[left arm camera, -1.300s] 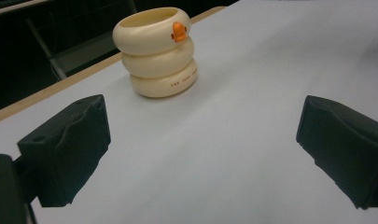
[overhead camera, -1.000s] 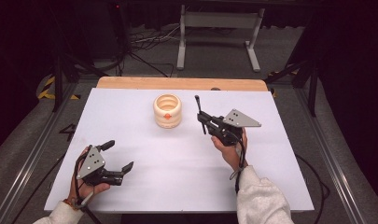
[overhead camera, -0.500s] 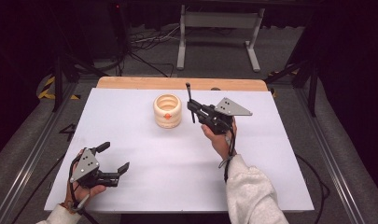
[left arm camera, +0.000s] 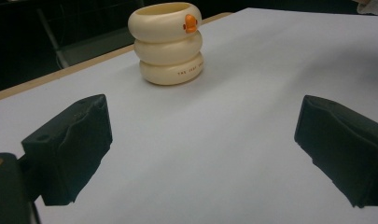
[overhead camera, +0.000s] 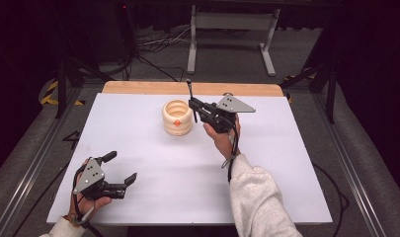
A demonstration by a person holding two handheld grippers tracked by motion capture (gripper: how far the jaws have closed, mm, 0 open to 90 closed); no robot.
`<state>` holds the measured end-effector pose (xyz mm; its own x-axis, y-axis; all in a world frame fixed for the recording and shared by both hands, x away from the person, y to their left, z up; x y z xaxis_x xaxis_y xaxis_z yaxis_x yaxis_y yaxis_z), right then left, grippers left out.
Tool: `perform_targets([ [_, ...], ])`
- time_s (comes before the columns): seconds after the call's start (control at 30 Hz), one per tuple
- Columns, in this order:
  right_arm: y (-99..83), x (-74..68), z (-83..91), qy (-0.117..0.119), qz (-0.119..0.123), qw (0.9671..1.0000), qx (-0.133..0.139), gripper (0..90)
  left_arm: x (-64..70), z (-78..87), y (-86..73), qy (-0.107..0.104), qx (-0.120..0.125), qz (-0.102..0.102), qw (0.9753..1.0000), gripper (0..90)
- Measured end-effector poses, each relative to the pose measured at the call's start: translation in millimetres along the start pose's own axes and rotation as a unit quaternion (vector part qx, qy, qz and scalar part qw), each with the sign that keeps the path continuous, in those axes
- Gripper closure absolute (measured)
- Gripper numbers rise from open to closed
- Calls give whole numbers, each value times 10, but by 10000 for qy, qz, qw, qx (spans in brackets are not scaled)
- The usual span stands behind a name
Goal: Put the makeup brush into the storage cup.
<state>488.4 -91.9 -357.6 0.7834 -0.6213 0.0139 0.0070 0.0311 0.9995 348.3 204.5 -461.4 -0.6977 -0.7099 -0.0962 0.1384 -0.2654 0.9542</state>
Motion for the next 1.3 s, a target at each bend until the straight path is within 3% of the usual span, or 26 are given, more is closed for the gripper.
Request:
perform_targets([
  [0.27, 22, 52, -140, 34, -139, 9999, 94, 845, -3, 18, -3, -3, 6, 19, 10000, 48],
  [0.63, 56, 27, -343, 94, -115, 9998, 96, 845, 3, 31, 7, 62, 116, -48, 9999, 47],
  [0.9, 32, 16, -473, 131, -120, 9998, 84, 845, 40, 32, 10, -1, 118, -179, 9998, 47],
  [1.3, -103, 102, -577, -33, -143, 9999, -54, 845, 32, 52, 6, -16, 132, -133, 9998, 52],
])
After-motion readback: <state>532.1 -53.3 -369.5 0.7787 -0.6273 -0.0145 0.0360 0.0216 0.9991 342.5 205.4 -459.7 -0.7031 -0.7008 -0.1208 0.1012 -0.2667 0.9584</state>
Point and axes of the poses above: each handheld gripper's, and its own axes: z roughly backward along the jaws, y roughly out of its top, x roughly to its right, the point moved 5 cm from there along -z, roughly forward along the jaws
